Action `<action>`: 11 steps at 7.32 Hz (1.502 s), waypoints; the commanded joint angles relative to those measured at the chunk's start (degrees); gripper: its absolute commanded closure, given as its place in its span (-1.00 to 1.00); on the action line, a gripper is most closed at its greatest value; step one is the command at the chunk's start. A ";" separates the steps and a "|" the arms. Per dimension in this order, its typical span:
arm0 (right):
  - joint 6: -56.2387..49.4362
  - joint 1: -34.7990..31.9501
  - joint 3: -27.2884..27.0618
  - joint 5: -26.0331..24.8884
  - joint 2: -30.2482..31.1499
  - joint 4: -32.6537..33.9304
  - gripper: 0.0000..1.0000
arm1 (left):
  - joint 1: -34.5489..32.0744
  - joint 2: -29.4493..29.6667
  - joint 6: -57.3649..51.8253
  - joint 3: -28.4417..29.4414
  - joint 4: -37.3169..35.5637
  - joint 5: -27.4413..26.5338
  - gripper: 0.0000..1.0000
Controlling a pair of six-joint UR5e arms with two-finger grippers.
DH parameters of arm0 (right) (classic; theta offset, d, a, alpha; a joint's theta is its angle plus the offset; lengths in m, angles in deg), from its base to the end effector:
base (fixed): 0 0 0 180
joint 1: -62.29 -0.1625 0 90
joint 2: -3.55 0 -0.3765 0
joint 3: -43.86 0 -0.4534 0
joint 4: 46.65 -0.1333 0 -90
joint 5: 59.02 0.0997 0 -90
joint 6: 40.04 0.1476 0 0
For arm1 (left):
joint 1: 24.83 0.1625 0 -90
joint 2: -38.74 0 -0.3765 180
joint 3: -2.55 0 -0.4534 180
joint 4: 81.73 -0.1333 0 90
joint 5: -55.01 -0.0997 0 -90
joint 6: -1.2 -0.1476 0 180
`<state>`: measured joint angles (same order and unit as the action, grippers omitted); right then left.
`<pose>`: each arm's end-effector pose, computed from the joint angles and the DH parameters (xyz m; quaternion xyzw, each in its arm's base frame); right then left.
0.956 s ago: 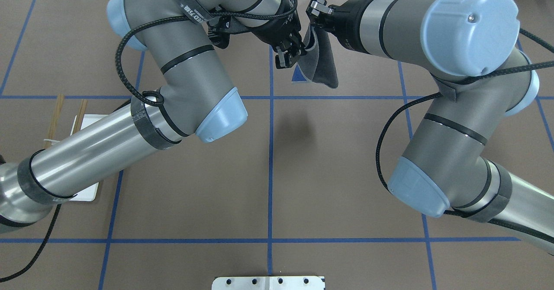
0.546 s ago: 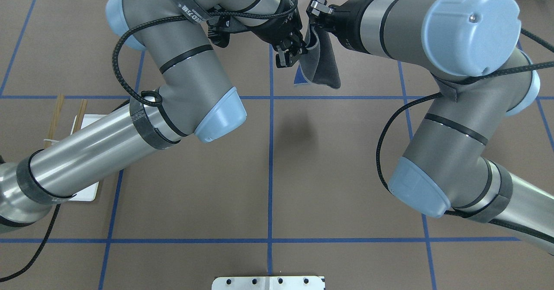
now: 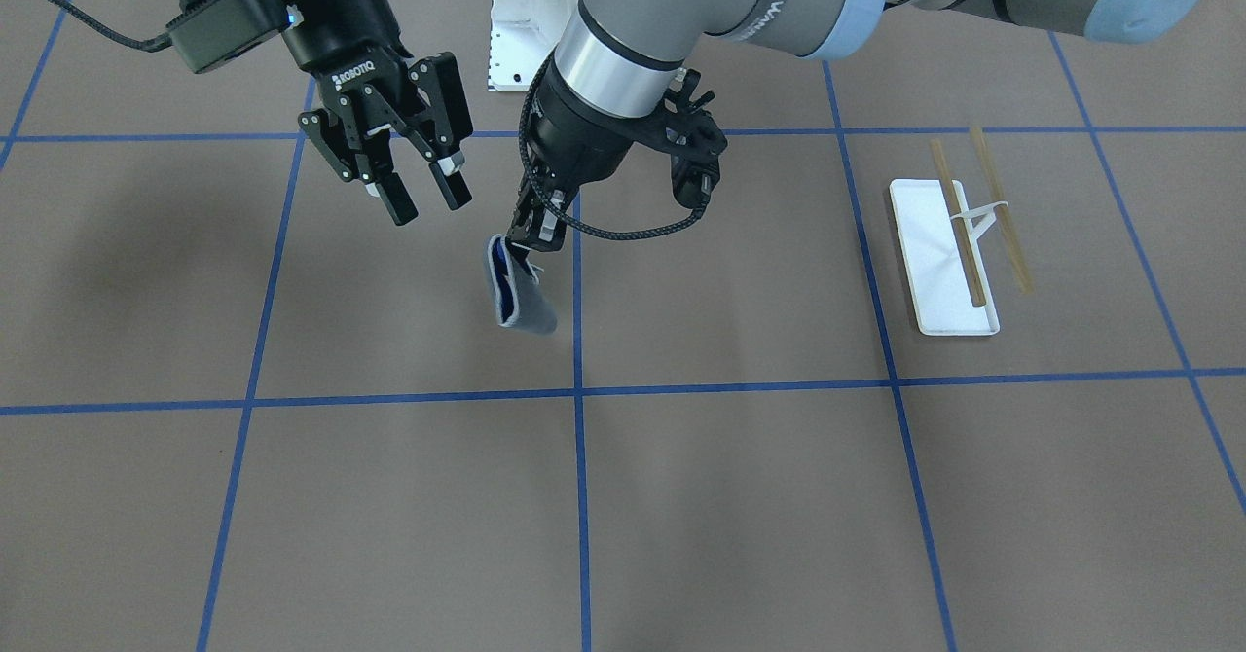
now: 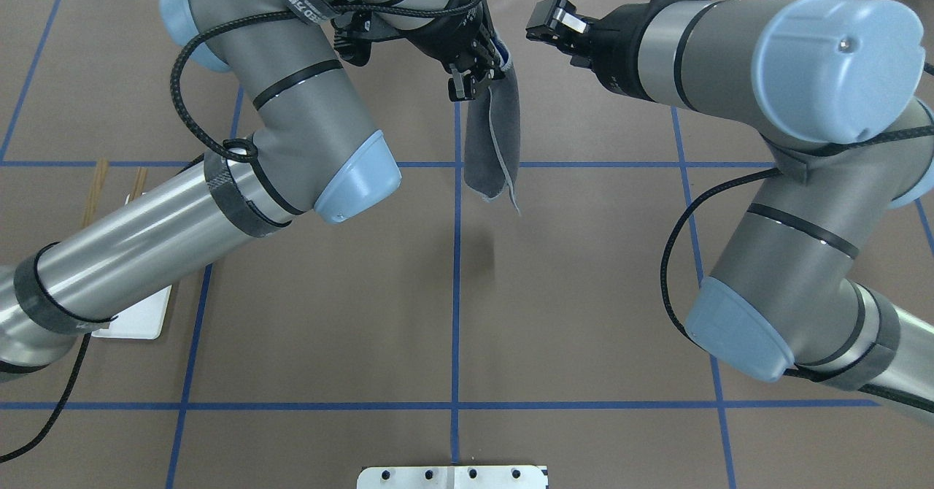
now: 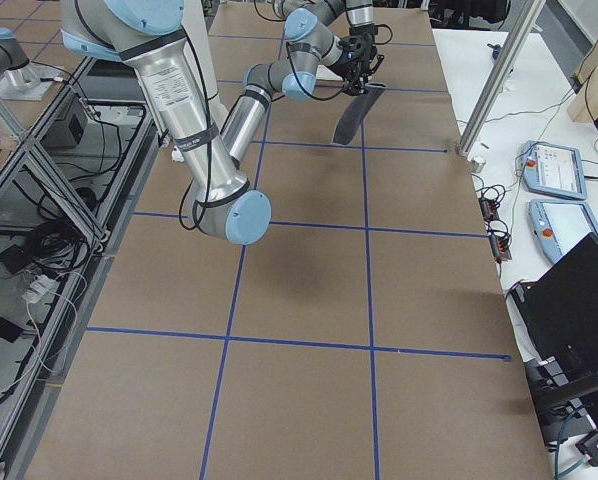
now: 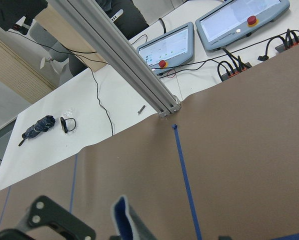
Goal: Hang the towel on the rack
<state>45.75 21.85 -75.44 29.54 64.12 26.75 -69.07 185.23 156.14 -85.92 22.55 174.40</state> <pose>-0.3589 -0.4859 0.0438 0.2413 -0.5614 0.2534 0.7499 0.4804 -0.5528 -0.0485 -0.3041 0.5031 -0.5653 0.5787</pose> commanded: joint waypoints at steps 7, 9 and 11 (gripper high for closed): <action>-38.81 -23.06 4.57 25.47 11.58 10.18 -1.00 | -7.42 -22.63 -30.89 -24.46 -11.90 5.25 1.00; -56.62 -32.19 10.45 33.04 15.53 10.88 -1.00 | -9.00 -28.86 -38.37 -27.44 -11.90 5.51 1.00; -69.03 -41.18 17.24 42.82 15.63 17.69 -1.00 | -11.64 -36.07 -46.36 -29.13 -11.90 5.60 1.00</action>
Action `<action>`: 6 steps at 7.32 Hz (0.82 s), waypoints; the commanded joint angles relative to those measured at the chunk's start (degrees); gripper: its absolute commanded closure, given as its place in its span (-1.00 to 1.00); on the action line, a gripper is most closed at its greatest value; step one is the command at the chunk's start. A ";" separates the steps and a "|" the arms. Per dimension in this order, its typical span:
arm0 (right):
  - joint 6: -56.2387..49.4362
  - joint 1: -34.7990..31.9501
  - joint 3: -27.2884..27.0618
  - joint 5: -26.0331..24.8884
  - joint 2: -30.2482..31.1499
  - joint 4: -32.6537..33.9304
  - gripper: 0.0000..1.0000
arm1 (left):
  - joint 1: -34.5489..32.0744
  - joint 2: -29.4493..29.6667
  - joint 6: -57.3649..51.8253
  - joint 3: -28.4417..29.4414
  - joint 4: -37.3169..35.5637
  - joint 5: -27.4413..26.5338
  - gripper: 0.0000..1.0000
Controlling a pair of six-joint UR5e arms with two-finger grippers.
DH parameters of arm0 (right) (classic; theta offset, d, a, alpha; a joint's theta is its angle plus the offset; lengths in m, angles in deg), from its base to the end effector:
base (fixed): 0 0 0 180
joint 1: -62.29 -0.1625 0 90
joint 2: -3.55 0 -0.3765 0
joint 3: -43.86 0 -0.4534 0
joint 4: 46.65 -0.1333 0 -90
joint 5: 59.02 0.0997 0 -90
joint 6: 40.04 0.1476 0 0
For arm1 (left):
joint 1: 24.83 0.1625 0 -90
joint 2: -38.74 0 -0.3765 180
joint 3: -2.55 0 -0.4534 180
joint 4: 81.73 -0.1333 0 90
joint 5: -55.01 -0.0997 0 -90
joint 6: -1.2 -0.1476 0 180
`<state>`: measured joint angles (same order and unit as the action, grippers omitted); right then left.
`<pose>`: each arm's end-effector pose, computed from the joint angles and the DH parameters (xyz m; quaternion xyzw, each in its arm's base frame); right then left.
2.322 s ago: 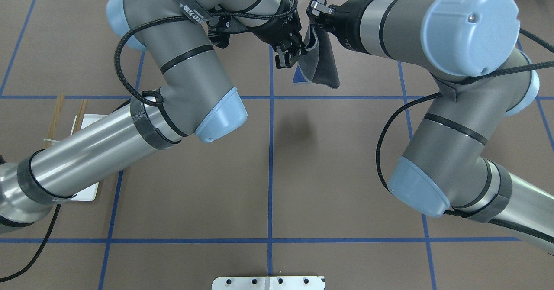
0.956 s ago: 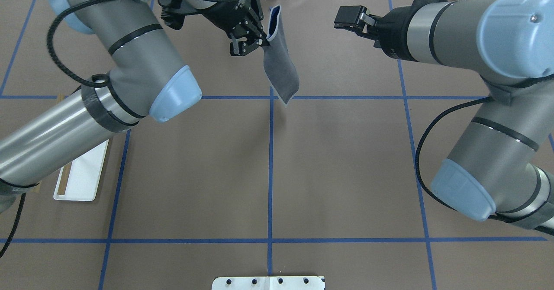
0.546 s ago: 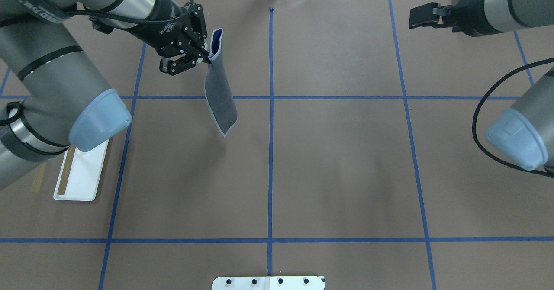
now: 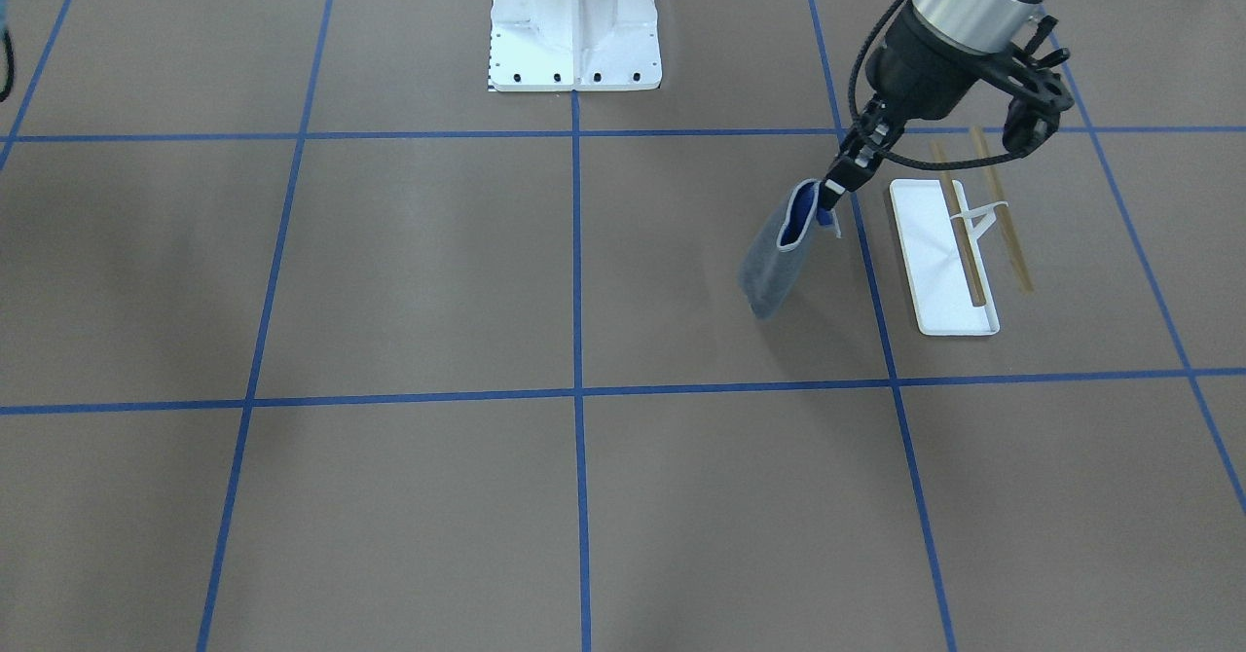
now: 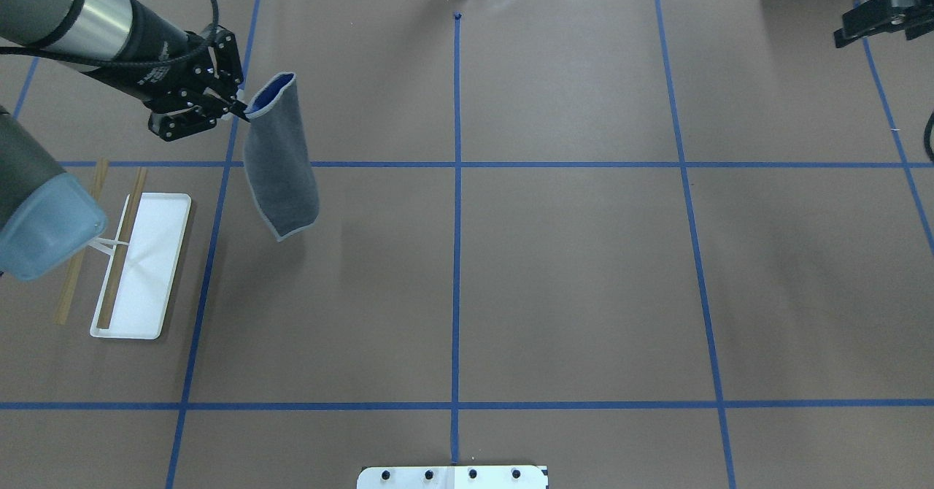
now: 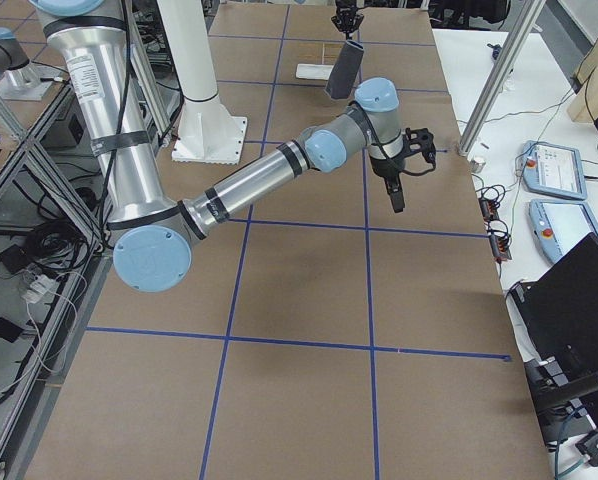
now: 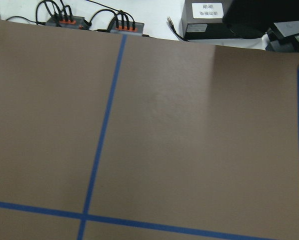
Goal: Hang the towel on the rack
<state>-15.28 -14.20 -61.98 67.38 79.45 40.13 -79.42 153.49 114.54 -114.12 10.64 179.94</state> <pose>-0.1034 -0.6262 0.3463 0.1580 -0.3717 0.0005 0.9148 0.3061 -0.5148 0.1410 -0.1415 0.4876 -0.4294 0.7468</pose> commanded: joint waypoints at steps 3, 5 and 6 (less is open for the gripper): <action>-14.05 -6.21 4.15 2.72 -0.84 21.63 -1.00 | -4.73 -16.00 -19.77 -1.71 1.49 0.05 1.00; -14.22 -6.30 3.63 2.71 -0.32 22.47 -1.00 | -5.44 -22.44 -22.63 -4.17 4.12 0.23 1.00; -14.14 -6.30 3.62 2.71 -0.06 22.65 -1.00 | -5.44 -26.03 -22.63 -5.40 6.66 0.23 1.00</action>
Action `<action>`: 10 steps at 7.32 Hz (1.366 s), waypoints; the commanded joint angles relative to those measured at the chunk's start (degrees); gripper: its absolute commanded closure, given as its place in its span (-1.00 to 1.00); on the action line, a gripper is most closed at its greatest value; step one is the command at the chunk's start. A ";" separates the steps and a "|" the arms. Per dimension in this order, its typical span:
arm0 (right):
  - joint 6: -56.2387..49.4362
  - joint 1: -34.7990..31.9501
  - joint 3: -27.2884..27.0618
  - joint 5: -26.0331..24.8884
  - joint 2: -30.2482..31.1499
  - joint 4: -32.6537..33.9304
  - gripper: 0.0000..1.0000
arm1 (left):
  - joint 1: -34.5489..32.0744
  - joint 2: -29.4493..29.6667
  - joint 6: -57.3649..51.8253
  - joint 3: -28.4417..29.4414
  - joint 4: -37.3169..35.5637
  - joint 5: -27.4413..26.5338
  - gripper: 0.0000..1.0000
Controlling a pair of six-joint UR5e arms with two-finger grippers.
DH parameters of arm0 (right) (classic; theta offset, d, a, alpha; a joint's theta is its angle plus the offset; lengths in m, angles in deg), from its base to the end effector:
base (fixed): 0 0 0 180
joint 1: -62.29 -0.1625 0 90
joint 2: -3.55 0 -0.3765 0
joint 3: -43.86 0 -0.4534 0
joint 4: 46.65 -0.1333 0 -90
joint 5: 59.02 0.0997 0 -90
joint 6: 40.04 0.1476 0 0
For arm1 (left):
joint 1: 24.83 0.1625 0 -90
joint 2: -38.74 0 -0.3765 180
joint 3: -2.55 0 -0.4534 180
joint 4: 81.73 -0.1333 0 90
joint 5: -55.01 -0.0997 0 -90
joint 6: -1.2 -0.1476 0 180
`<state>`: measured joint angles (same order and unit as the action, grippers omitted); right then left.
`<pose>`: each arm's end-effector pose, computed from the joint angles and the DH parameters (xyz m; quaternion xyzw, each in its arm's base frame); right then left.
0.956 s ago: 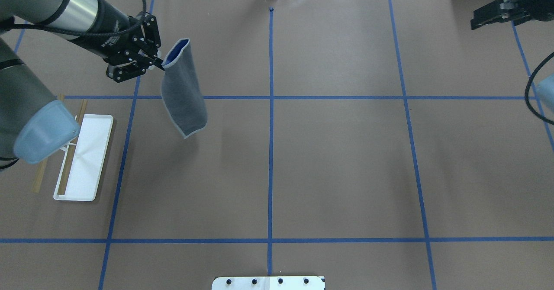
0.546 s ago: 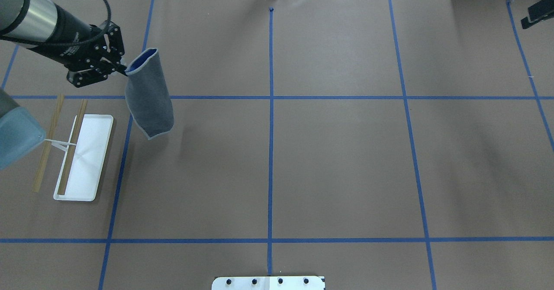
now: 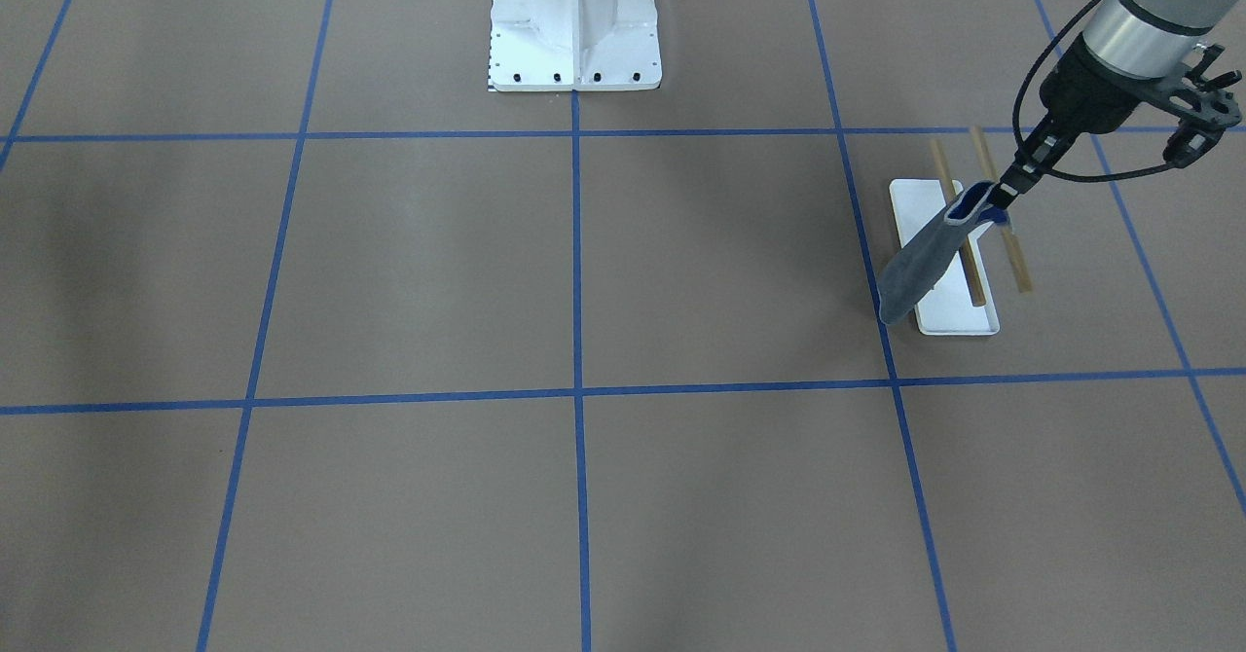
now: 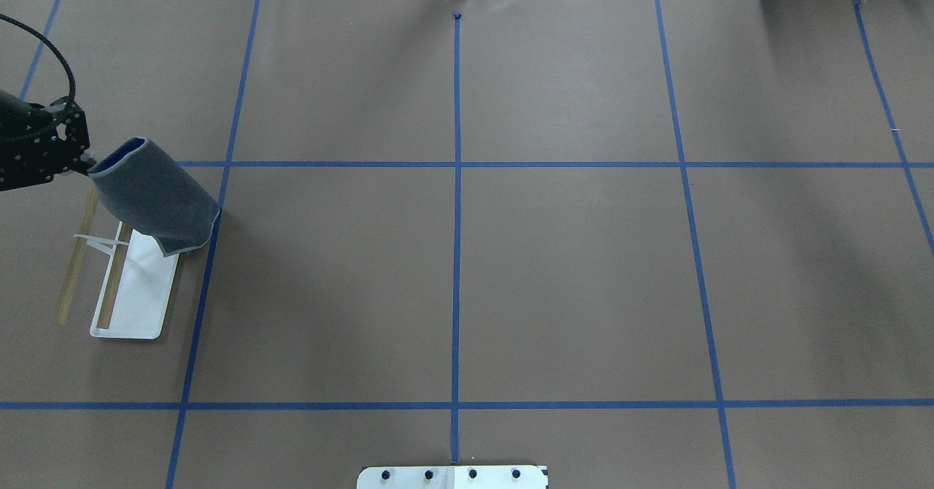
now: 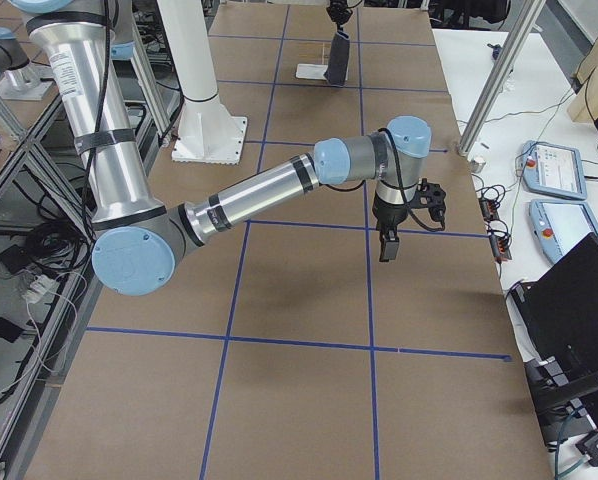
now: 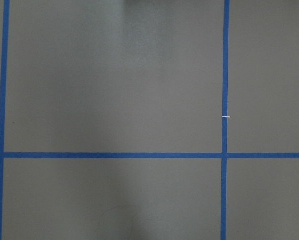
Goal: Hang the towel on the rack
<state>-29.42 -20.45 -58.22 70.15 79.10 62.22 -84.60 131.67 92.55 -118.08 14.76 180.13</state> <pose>-0.0378 -0.6138 0.4247 0.0102 -0.3402 0.0052 0.9403 0.2356 -0.5005 0.3161 -0.0881 0.4233 -0.3665 0.8239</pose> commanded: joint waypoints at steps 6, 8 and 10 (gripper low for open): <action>0.01 -0.23 -2.76 -0.05 5.82 -0.32 -1.00 | -6.40 -13.13 -13.21 5.04 10.03 5.58 1.00; 0.88 -0.23 -3.56 0.47 6.19 -0.23 -1.00 | -6.84 -12.43 -14.71 8.21 10.56 5.49 1.00; 0.71 -0.23 -4.27 1.69 6.54 -0.06 -1.00 | -6.84 -12.07 -15.42 9.71 11.61 5.40 0.79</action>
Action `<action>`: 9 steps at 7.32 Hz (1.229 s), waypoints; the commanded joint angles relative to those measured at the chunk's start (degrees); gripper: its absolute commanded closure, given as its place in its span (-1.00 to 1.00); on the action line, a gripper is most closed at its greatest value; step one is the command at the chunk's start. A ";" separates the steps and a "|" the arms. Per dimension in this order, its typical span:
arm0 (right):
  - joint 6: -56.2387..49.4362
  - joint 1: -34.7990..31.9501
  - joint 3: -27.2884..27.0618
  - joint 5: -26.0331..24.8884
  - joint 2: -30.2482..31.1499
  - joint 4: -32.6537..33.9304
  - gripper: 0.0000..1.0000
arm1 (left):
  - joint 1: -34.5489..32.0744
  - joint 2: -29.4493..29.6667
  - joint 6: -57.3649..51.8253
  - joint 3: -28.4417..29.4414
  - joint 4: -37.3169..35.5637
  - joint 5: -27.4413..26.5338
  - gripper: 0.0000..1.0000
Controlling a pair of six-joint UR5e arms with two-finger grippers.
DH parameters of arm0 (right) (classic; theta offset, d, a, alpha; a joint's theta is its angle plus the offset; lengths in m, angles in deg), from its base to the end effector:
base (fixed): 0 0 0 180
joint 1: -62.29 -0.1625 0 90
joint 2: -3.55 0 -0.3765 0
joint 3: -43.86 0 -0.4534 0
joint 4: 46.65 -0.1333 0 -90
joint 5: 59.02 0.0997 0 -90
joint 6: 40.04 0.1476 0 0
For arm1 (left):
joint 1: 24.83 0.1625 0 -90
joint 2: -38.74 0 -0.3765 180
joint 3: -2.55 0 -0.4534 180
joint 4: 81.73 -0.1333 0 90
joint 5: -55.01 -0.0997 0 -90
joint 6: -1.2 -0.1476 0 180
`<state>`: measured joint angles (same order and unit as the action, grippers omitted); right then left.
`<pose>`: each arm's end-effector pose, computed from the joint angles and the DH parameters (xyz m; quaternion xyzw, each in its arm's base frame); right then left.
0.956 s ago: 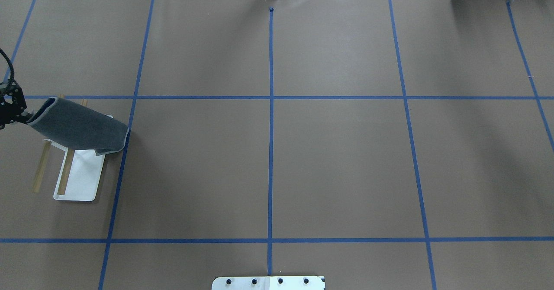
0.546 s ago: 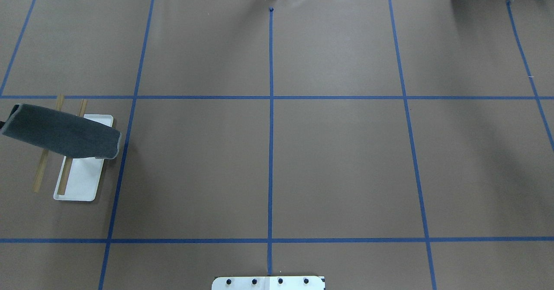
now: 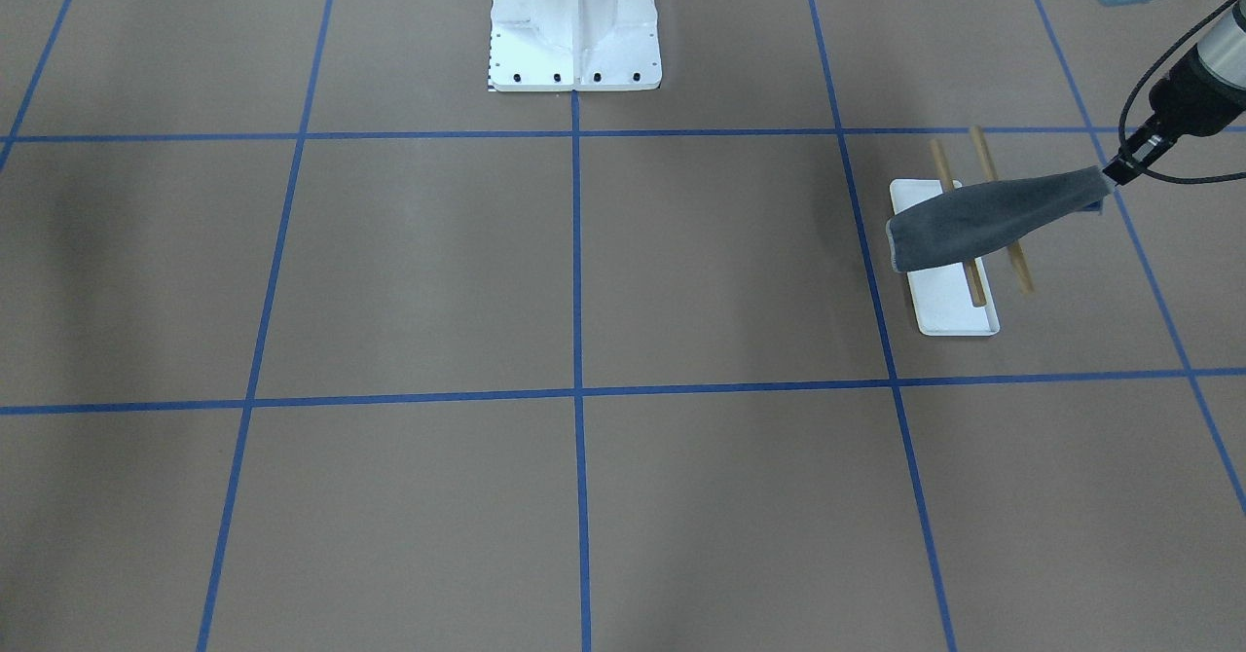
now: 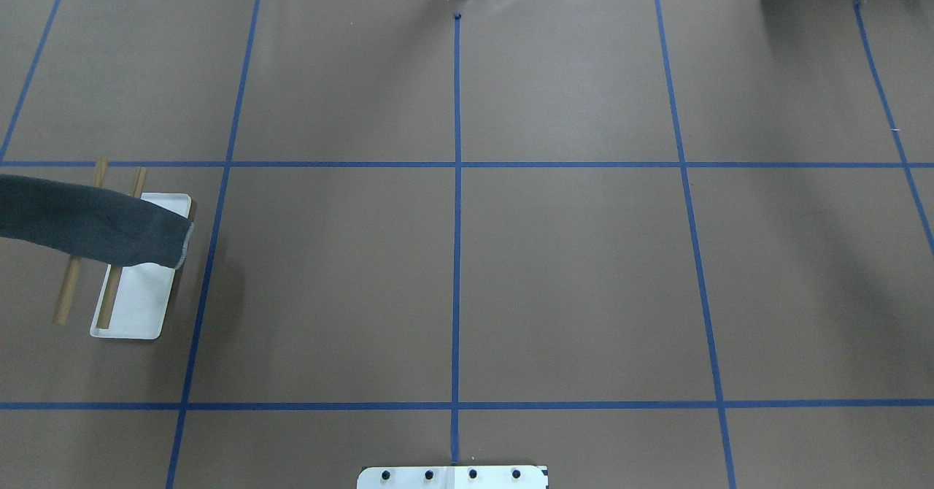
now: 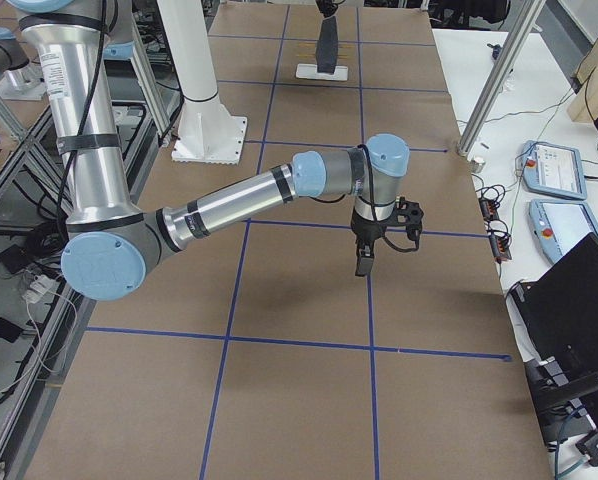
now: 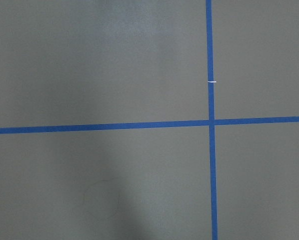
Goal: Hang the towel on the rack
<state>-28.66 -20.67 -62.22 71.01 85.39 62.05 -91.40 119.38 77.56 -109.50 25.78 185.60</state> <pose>-0.0326 -0.5774 0.4519 -0.0099 -0.3447 0.0190 0.9385 0.1740 -0.4953 0.4811 -0.0987 0.4026 -0.3227 0.8509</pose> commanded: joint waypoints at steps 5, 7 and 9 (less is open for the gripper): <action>-0.31 0.00 -0.27 3.29 0.95 0.02 -1.00 | -0.40 -1.01 -1.47 7.81 11.58 -0.69 -0.97; -0.31 0.00 -0.18 3.39 0.95 0.02 -1.00 | -2.58 -0.66 -2.17 9.65 11.50 -0.51 -0.97; -0.31 0.00 0.08 3.31 0.95 0.02 -1.00 | -7.93 -0.66 -14.50 12.11 10.88 -0.25 -0.97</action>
<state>-28.97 -20.67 -62.28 74.32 86.31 62.07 -95.97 118.64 70.44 -99.21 36.92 185.24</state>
